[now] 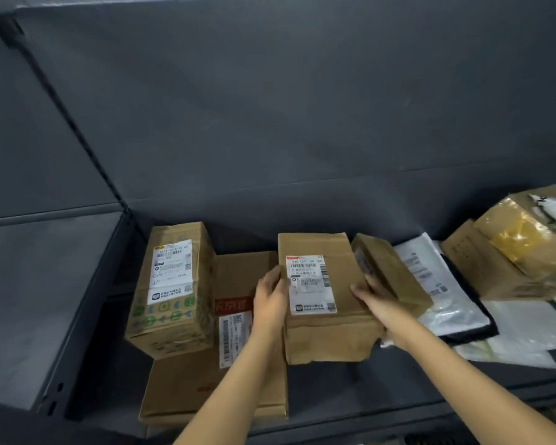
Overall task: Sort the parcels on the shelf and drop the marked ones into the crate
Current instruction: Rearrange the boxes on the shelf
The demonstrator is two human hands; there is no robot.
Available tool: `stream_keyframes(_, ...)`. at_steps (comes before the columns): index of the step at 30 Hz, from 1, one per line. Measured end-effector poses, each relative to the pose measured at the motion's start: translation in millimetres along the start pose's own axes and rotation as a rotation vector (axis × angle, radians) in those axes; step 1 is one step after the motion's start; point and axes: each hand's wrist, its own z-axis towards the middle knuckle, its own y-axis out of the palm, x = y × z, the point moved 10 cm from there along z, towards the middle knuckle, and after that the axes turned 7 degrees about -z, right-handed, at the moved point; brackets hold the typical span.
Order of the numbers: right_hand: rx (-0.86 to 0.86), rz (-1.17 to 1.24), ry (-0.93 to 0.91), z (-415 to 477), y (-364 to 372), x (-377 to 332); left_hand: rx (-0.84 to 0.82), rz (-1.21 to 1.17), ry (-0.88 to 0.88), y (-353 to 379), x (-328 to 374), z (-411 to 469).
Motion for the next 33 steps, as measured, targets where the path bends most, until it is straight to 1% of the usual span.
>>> stream_keyframes(2, 0.024, 0.147, -0.030, -6.6, -16.1, -24.4, -0.026, -0.105, 0.127, 2.2, 41.8, -5.7)
stream_keyframes(4, 0.004, 0.315, -0.149, -16.5, -22.1, -54.3, -0.098, -0.182, 0.234, 11.6, 72.4, -11.2)
stream_keyframes(7, 0.038, 0.409, -0.333, -30.4, -30.8, -84.5, -0.239, -0.183, 0.353, 29.0, 100.5, -26.5)
stream_keyframes(10, 0.047, 0.404, -0.472, -40.6, -32.2, -98.8, -0.339, -0.193, 0.376, 36.4, 106.4, -37.4)
stream_keyframes(14, 0.051, 0.296, -0.618, -53.1, -31.9, -117.2, -0.302, -0.203, 0.390, 24.4, 103.5, -37.6)
stream_keyframes(16, 0.021, 0.301, -0.650, -54.4, -30.8, -122.4, -0.290, -0.196, 0.402, 20.6, 104.6, -38.2)
stream_keyframes(19, -0.032, 0.369, -0.674, -51.5, -32.4, -127.4, -0.292, -0.192, 0.416, 20.3, 112.0, -41.0)
stream_keyframes(21, -0.095, 0.336, -0.698, -47.2, -31.9, -129.7, -0.299, -0.209, 0.431, 17.4, 118.5, -41.1)
stream_keyframes(23, -0.139, 0.267, -0.688, -43.4, -31.2, -128.1, -0.325, -0.210, 0.466, 13.9, 127.3, -43.0)
stream_keyframes(24, -0.180, 0.301, -0.650, -39.6, -30.3, -124.8, -0.330, -0.183, 0.485, 12.7, 131.4, -42.6)
stream_keyframes(27, -0.353, 0.588, -0.401, -30.0, -20.9, -111.8, -0.343, -0.010, 0.486, 19.6, 136.4, -32.8)
stream_keyframes(29, -0.416, 0.694, -0.254, -26.5, -15.0, -111.5, -0.361, 0.117, 0.412, 31.5, 134.3, -27.9)
stream_keyframes(30, -0.421, 0.701, -0.196, -24.3, -13.1, -112.2, -0.363, 0.107, 0.363, 34.2, 131.8, -25.4)
stream_keyframes(31, -0.415, 0.678, -0.161, -20.7, -13.3, -112.2, -0.362, 0.049, 0.322, 34.6, 129.2, -22.1)
stream_keyframes(33, -0.378, 0.584, -0.158, -17.3, -16.5, -115.8, -0.353, -0.096, 0.279, 32.0, 124.7, -18.4)
